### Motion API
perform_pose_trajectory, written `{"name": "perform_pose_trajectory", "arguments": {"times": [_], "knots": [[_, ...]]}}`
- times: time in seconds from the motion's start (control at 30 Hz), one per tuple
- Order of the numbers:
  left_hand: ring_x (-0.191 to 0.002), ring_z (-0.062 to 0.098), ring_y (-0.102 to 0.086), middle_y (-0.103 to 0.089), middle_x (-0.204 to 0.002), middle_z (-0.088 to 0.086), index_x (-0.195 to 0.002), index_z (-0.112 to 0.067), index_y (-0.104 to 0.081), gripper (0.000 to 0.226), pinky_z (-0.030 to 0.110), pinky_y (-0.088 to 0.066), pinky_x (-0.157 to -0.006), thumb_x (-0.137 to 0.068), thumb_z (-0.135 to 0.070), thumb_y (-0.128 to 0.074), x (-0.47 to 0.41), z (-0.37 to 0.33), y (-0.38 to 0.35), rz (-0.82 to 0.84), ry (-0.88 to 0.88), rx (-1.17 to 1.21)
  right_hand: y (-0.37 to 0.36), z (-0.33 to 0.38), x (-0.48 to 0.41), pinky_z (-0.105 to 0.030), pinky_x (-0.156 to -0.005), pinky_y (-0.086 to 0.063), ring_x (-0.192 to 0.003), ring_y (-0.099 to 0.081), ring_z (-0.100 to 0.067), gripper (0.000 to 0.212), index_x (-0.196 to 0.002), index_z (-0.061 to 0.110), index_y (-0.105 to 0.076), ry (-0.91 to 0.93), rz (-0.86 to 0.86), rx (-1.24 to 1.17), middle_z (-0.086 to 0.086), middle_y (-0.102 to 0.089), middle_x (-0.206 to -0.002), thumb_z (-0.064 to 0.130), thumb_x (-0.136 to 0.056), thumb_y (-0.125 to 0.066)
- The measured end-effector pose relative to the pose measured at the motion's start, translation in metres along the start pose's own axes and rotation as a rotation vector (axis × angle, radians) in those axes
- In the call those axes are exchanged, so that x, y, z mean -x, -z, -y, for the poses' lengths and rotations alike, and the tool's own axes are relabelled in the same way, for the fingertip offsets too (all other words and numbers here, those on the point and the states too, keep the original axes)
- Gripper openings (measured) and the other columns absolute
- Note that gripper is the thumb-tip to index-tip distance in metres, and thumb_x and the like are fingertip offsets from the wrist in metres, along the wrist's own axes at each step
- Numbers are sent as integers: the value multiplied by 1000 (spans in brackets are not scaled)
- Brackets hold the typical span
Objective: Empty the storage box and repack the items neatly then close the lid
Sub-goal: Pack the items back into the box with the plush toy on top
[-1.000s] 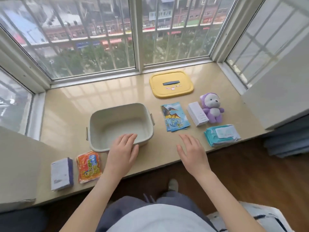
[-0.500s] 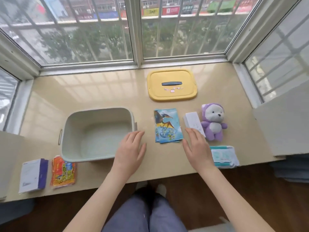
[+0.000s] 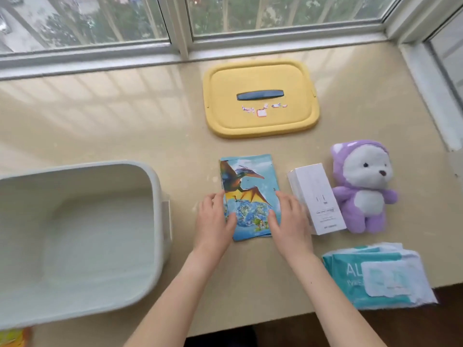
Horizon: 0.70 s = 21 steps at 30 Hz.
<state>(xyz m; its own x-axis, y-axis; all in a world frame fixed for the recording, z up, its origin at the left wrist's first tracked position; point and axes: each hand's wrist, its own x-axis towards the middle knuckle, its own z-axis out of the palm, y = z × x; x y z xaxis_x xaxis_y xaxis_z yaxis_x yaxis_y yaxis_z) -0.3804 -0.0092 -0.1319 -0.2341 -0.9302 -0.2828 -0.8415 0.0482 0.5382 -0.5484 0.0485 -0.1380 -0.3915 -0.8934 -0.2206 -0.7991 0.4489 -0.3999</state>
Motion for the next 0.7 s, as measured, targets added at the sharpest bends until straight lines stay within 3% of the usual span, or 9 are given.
{"name": "perform_pose_trajectory", "arguments": {"times": [0.2, 0.43, 0.53, 0.7], "knots": [[-106, 36, -49, -55, -118, 18, -139, -4, -47, 62, 33, -32, -90, -83, -18, -71, -15, 20, -32, -66, 40, 21, -43, -9, -7, -46, -82, -46, -95, -53, -37, 50, -132, 5, -55, -99, -131, 88, -18, -59, -116, 22, -86, -68], [-113, 27, -48, -49, -124, 9, -146, -14, -40, 63, 25, -33, -89, -87, -12, -64, -16, 20, -38, -68, 5, 130, -45, -8, 3, -43, -81, -49, -96, -56, -35, 52, -136, 5, -52, -32, -169, -33, -16, -60, -109, 18, -87, -67], [-110, 29, -50, -52, -124, 10, -143, -12, -45, 62, 27, -35, -90, -85, -10, -65, -16, 22, -37, -71, -10, 94, -40, -8, -6, -45, -87, -46, -100, -55, -36, 53, -140, 8, -48, -43, -133, 0, -15, -60, -117, 24, -90, -57], [-112, 29, -54, -54, -124, 10, -138, -7, -51, 60, 35, -45, -95, -81, -7, -70, -17, 26, -39, -64, -18, 120, -35, 5, -6, -40, -101, -37, -118, -49, -32, 56, -146, 17, -42, -114, 15, -140, -11, -51, -137, 22, -92, -59]]}}
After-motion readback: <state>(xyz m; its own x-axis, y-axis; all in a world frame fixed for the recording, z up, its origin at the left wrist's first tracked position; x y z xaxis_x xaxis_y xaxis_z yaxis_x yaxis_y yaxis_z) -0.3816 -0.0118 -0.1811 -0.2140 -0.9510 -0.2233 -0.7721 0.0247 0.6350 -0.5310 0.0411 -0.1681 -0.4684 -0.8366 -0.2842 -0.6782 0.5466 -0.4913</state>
